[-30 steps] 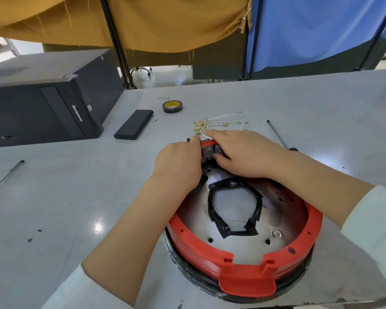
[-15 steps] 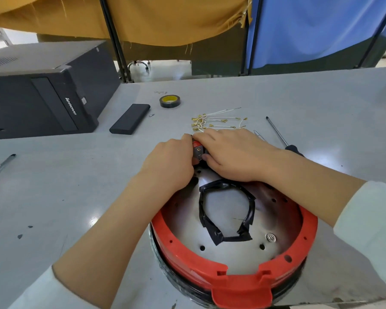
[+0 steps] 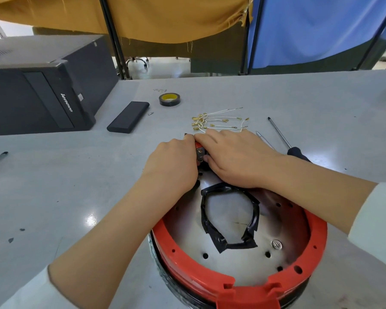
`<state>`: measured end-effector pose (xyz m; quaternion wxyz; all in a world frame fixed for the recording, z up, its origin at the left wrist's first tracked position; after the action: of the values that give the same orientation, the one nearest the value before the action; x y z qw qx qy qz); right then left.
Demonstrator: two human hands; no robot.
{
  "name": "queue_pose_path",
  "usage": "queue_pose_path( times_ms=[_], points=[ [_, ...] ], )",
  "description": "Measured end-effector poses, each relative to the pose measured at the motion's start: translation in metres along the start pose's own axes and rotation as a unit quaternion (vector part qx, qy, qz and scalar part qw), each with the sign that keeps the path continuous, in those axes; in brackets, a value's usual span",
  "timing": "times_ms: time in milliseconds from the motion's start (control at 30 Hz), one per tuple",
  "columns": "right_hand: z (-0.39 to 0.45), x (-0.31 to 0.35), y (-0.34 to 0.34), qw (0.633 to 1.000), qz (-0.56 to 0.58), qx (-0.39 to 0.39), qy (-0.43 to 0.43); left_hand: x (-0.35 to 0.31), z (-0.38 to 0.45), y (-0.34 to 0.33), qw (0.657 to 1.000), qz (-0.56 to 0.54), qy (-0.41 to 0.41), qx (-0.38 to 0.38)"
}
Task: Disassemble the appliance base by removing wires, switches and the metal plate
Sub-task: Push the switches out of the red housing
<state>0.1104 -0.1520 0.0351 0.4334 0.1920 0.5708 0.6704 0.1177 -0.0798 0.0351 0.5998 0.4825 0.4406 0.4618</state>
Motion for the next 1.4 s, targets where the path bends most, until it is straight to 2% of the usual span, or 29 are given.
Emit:
queue_pose_path(
  times_ms=[267,400,900,1400],
  points=[
    [0.0,0.0,0.004,0.998,0.055,0.008,0.008,0.0,0.001,-0.009,0.997,-0.05,-0.04,0.032],
    [-0.001,0.0,0.003,0.999,0.052,0.01,0.005,0.001,-0.002,-0.005,0.997,-0.065,-0.03,0.038],
    [-0.001,0.004,-0.003,0.999,-0.036,0.027,-0.01,-0.005,-0.007,0.006,0.999,0.028,0.001,-0.026],
    [-0.002,0.006,-0.004,0.997,-0.061,0.034,-0.022,-0.007,-0.008,0.008,0.998,0.038,0.012,-0.044]
  ],
)
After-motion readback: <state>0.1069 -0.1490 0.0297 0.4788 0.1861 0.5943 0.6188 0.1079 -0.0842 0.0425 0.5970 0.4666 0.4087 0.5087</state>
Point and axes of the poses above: each hand's wrist, its own z-axis towards the middle knuckle, its own y-axis out of the back of the hand, x = y × z, the point moved 10 cm from there along z, towards the middle knuckle, and after that the axes turned 2 degrees about y, right-handed, at the moved point
